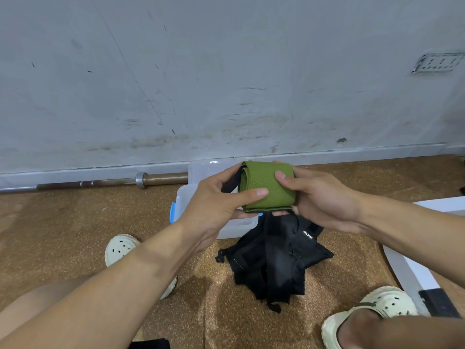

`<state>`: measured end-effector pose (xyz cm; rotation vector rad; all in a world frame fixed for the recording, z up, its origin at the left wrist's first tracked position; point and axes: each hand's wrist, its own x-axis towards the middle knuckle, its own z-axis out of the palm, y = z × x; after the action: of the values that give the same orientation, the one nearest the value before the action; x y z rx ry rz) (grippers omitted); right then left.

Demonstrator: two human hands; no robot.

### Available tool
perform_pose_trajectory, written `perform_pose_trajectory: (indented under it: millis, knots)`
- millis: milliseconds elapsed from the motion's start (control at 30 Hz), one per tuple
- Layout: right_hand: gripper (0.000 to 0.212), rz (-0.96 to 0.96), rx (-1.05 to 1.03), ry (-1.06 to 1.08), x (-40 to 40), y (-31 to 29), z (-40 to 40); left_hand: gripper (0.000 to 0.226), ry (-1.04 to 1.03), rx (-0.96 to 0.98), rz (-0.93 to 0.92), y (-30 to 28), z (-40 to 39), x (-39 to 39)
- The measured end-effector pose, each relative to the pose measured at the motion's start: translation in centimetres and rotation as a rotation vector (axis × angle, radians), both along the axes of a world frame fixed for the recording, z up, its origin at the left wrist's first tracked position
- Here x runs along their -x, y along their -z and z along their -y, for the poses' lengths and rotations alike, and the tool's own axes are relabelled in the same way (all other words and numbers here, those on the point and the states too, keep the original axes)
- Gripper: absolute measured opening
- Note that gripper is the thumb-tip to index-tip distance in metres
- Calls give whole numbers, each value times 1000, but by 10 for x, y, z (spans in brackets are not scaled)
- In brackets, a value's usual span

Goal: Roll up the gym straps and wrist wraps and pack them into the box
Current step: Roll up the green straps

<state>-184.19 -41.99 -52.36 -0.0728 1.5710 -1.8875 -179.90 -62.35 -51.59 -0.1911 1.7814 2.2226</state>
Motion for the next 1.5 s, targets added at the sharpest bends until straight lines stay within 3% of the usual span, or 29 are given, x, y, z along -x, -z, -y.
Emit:
perform_pose_trajectory:
  millis: [200,533,700,833,967,1067,1200,1367,1500]
  knots:
    - [43,28,8,-40,-1,-2,2,32,-55,71,-57,-3,3,0]
    - [37,-166,-151,130,-6,1,19,37,-67,61,32,0,3,7]
    - [54,-33,-61,95,4,-4,22,32,-132,-33,96,3,8,12]
    - [51,182,113,136,14,-2,38,40,-317,-120,38,9,12,12]
    - [53,266,116,143,22,0,56,43,-397,44,-37,10,15,10]
    - [54,151,4,122,30,2,61,44,-341,164,48,9,24,14]
    - [53,-23,-125,99,33,8,63,50,-177,467,66,7,41,13]
    - [54,-177,-396,120,28,31,79,73,254,886,137,8,80,12]
    - [65,-344,-610,4,24,64,97,95,334,1179,106,16,111,15]
